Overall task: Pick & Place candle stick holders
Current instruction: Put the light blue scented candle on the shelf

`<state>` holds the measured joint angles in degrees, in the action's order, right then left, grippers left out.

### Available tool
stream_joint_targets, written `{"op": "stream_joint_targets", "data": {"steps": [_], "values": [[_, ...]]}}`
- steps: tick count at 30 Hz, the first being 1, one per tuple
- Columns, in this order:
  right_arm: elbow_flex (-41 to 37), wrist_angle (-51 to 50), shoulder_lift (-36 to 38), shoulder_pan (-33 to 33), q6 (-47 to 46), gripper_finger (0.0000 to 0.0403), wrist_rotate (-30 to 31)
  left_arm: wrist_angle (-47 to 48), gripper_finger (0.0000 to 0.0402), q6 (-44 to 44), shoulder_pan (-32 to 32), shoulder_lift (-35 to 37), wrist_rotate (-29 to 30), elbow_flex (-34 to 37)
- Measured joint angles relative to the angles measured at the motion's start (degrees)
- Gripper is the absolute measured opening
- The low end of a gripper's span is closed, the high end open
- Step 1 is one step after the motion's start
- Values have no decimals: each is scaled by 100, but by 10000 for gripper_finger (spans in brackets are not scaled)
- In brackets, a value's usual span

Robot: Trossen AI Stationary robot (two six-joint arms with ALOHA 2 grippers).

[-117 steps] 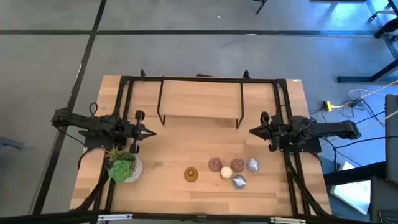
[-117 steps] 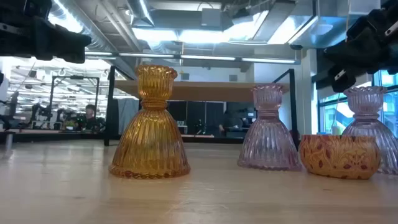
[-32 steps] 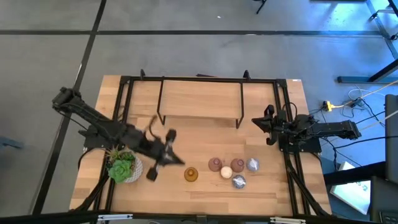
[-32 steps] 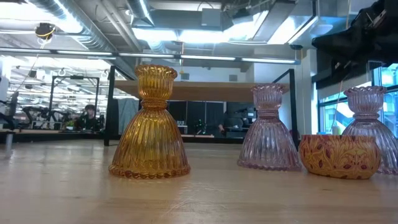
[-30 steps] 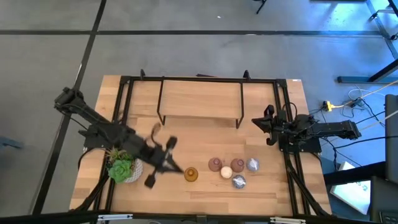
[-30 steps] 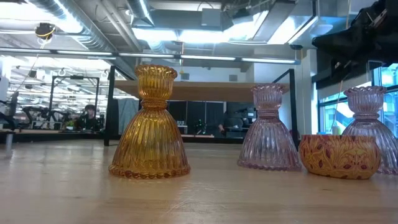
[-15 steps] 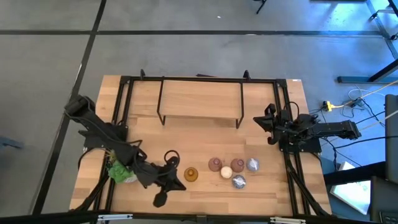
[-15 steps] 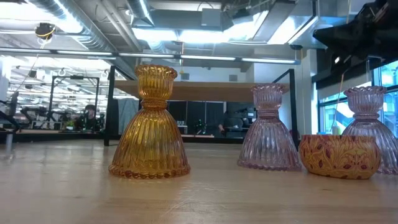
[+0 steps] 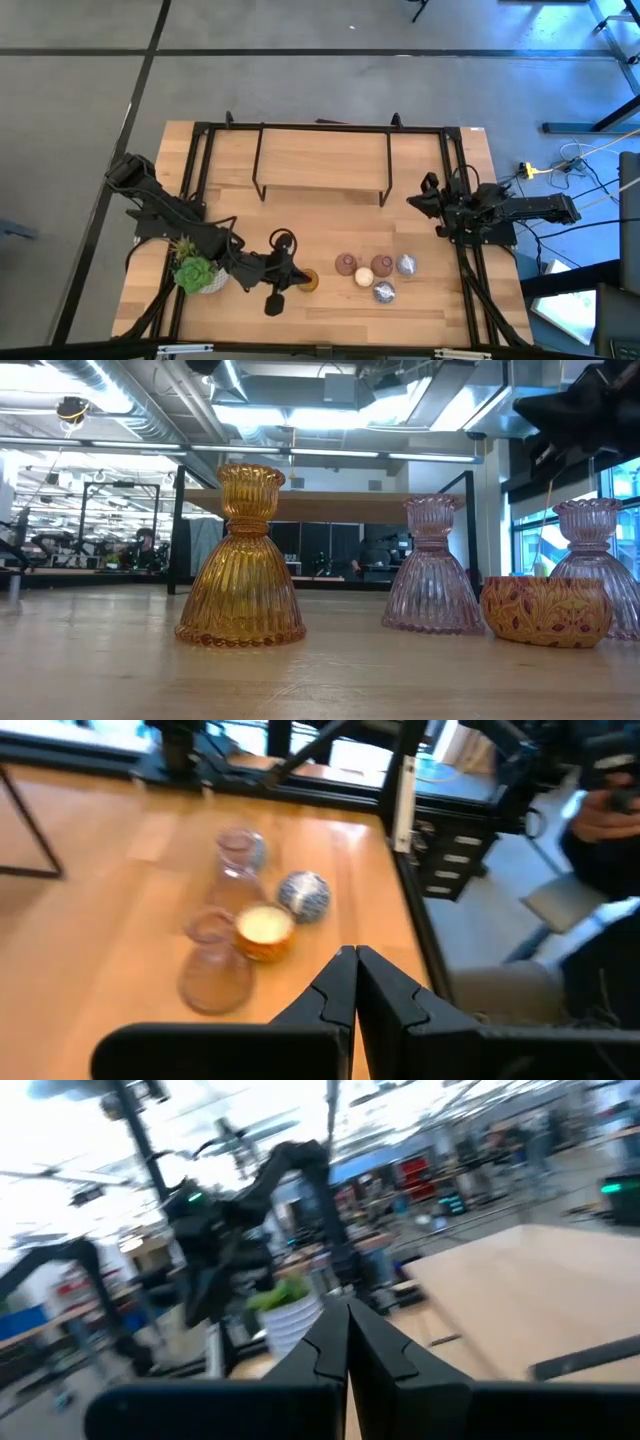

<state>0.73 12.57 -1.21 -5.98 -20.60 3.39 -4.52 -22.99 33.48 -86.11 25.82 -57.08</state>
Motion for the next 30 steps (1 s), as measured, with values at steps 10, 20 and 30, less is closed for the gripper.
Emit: {"op": "stream_joint_targets", "data": {"steps": [10,20,30], "values": [[0,2,-109,-7,487,14,-602,0,2,797,-119,-2,1294,0],[0,280,-566,-83,543,123,-961,-146,2,782,-613,-129,1490,341],[0,-344,-1059,-1240,-711,221,-1995,-259,2,757,-784,-522,579,422]]}}
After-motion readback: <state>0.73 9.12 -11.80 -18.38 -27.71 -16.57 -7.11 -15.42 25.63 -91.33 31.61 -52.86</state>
